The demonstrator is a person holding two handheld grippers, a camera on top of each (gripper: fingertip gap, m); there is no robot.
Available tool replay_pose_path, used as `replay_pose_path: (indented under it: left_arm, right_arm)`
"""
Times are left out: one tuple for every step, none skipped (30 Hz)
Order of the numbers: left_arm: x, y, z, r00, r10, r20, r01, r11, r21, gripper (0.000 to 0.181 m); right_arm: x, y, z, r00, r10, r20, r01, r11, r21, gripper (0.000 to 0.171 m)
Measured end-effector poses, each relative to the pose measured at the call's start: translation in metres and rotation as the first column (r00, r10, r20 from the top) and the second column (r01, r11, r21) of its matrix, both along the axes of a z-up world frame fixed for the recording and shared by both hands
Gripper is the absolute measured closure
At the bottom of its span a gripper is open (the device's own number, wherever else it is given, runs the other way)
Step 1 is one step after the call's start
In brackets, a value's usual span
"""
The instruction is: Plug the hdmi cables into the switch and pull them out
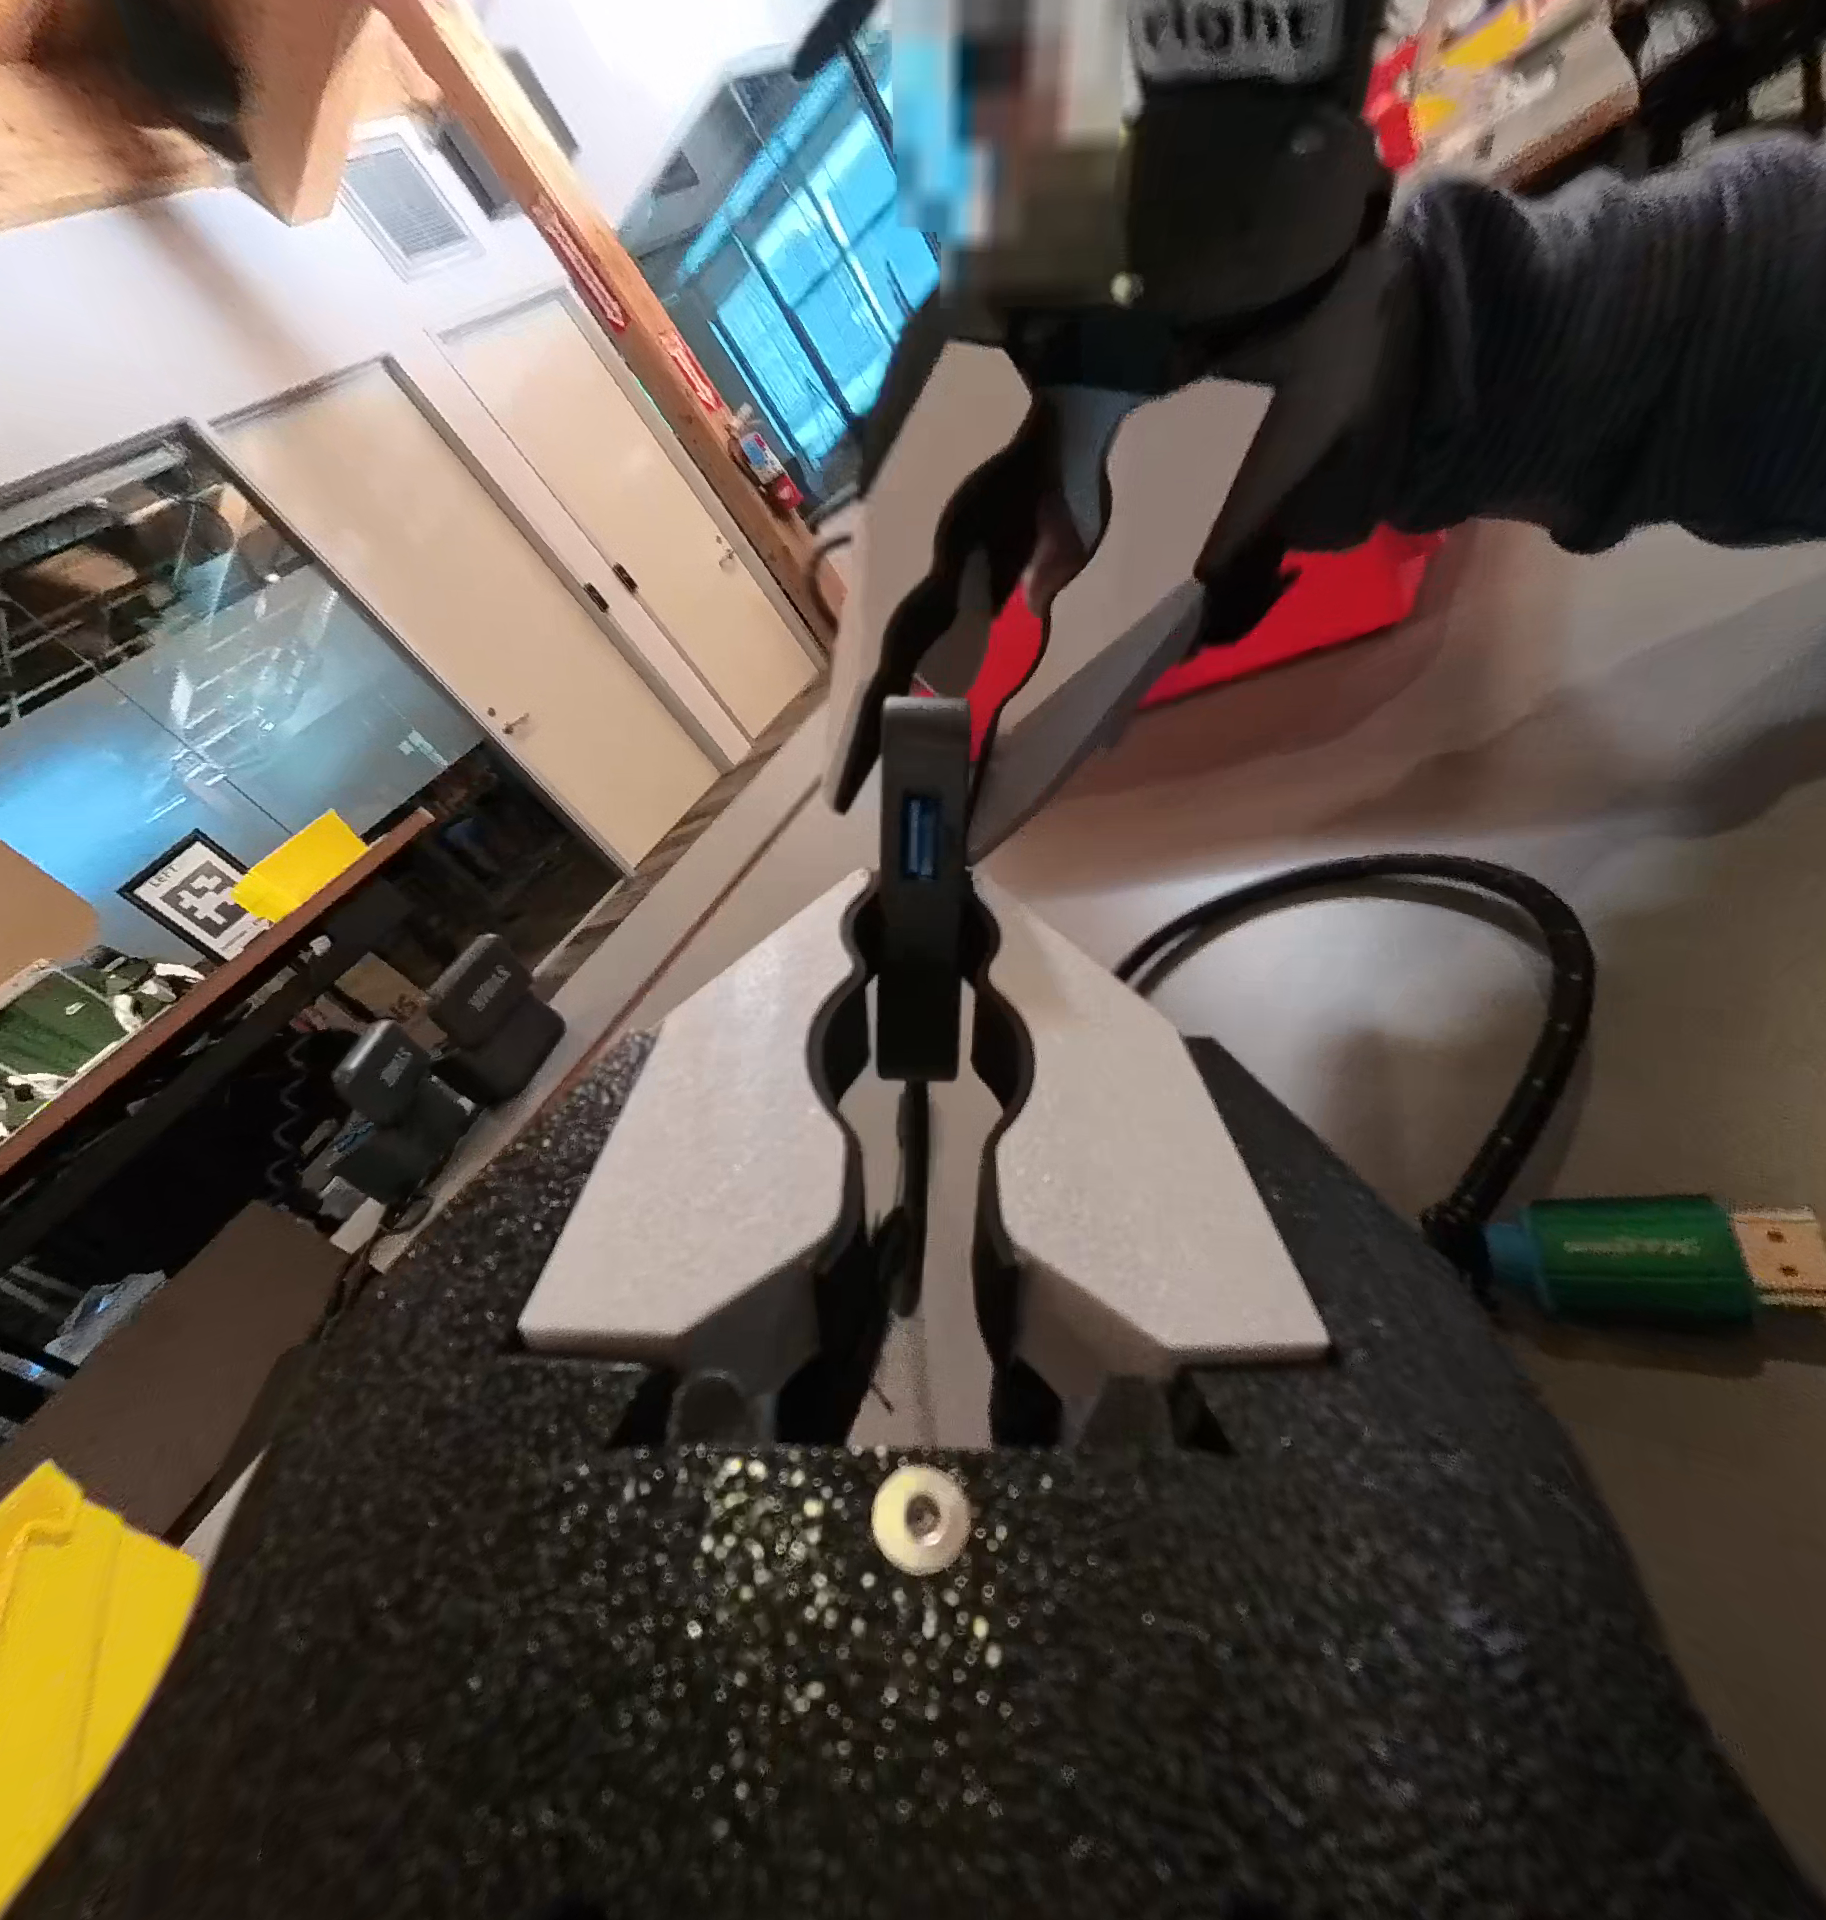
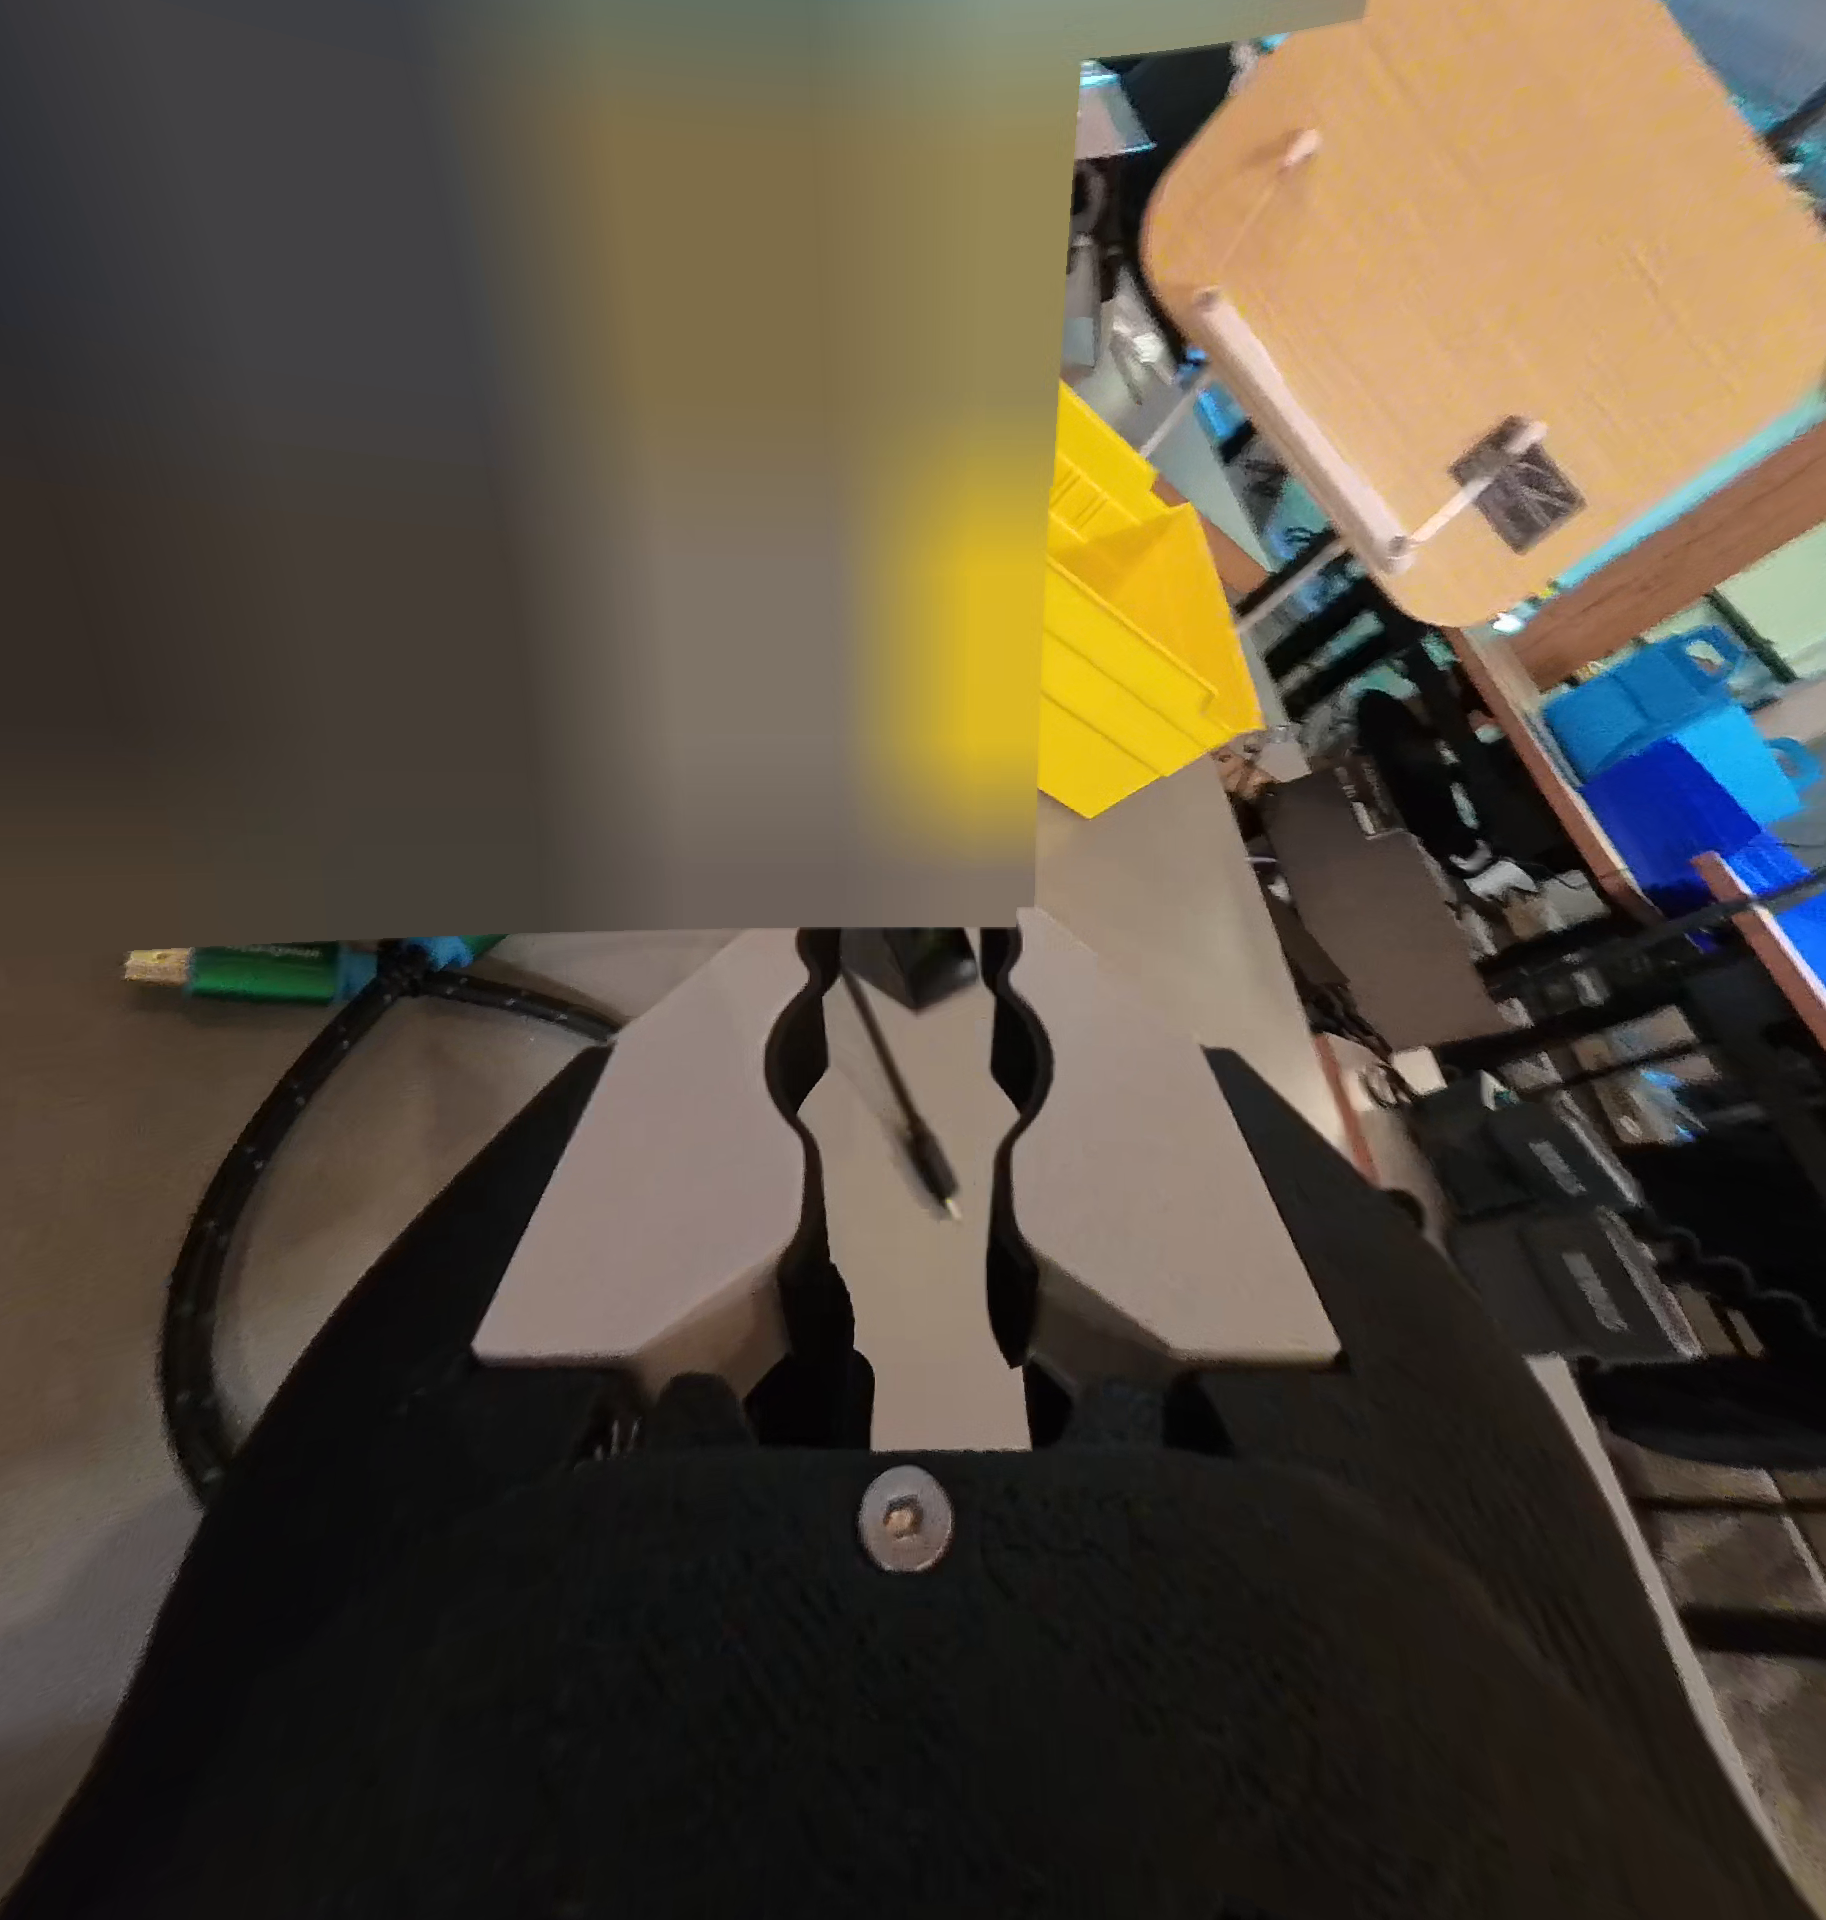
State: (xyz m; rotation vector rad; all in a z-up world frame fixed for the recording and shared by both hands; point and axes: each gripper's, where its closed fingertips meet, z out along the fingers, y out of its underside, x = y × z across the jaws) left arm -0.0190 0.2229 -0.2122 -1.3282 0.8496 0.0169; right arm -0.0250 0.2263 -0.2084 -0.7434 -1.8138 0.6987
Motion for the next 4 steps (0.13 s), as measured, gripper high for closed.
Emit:
replay_pose_path:
  left_arm:
    - [-0.002, -0.003, 0.008, 0.999, -0.017, 0.044, 0.016, 1.0, 0.017, 0.17]
    - [-0.002, -0.008, 0.016, 0.992, -0.062, 0.11, 0.059, 0.998, 0.027, 0.17]
    - [-0.002, -0.013, 0.024, 0.974, -0.122, 0.19, 0.117, 0.993, 0.034, 0.17]
    - [-0.001, -0.019, 0.033, 0.943, -0.191, 0.271, 0.187, 0.981, 0.044, 0.171]
  right_arm:
    - [0.0, 0.007, 0.004, 0.999, -0.035, -0.029, 0.035, 0.999, -0.014, 0.142]
    - [0.001, 0.012, 0.008, 0.997, -0.058, -0.047, 0.056, 0.998, -0.043, 0.139]
    - [0.003, 0.013, 0.011, 0.997, -0.055, -0.053, 0.05, 0.994, -0.1, 0.138]
    - [0.005, 0.01, 0.014, 0.998, -0.026, -0.058, 0.015, 0.983, -0.184, 0.138]
